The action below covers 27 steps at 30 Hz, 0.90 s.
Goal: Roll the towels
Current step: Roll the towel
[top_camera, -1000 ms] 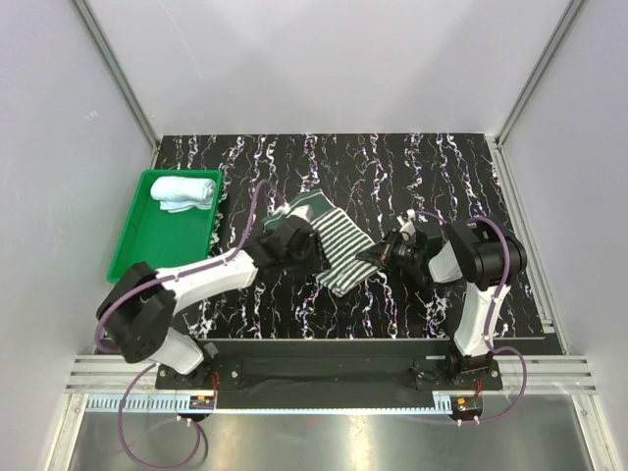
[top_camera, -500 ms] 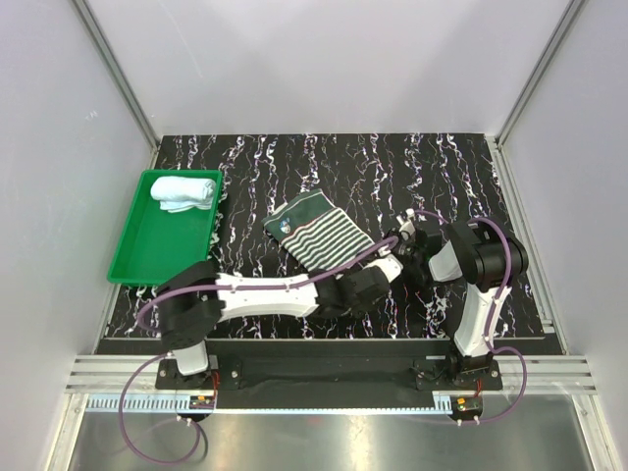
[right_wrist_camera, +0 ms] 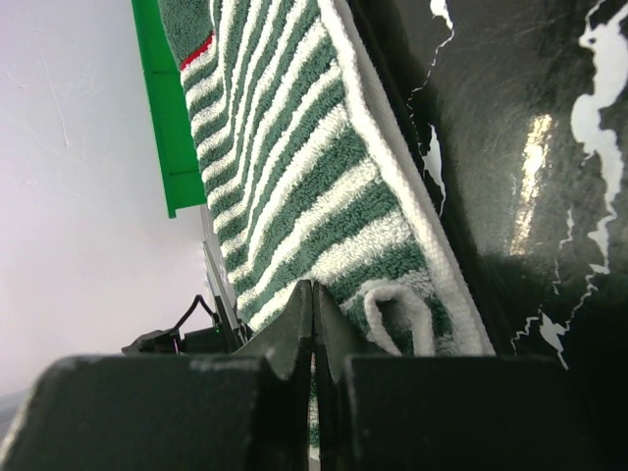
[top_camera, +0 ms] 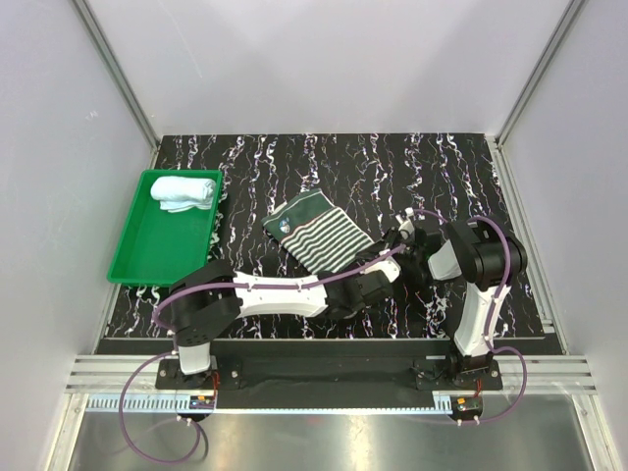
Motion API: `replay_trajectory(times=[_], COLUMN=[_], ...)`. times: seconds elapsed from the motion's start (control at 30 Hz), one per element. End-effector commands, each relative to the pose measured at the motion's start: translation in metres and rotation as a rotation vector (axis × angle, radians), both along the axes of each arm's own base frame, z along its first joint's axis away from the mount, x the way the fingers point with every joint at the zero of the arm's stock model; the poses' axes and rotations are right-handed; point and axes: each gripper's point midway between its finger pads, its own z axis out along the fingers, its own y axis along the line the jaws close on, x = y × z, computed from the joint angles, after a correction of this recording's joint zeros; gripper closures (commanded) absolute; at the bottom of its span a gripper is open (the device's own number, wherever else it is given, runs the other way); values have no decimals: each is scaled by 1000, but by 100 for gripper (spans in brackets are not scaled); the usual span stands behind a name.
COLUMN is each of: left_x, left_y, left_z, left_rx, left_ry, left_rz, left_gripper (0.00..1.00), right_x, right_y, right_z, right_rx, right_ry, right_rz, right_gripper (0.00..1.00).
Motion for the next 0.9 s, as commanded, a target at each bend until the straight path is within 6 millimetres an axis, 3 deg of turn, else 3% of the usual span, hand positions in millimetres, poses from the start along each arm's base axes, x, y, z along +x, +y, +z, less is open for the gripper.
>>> replay_trajectory(times=[0.0,0.27,0.4,0.63,0.77,0.8,0.87], left_x=[16,28,22,14,16,14,18], left_y=[1,17,15,23,24,23,24], left_z=[6,-17,-23,-53,-64,-66,-70], left_rx=[11,-8,-28,-11,-54,-72,-118], left_ry=[-81,-28,-1,43,81,108,141], left_rz=[30,99,65,72,88,86,105], left_gripper=[46,42,42,47,67,85,98], right_x=[-9,-11,-11,-11,-12,-10,-10], right_y=[-14,-12,-12,-13,-11,-11,-10], right_z=[-49,-53,-55,-56,-54,-52,-47], right_rx=[-131,-117,-118,-120,-112,-107,-101], right_ry=[102,115,119,123,126,120,115], right_rz=[-56,-47,-48,-47,-40,-40,-39], right_gripper=[100,100,100,100,100,100,100])
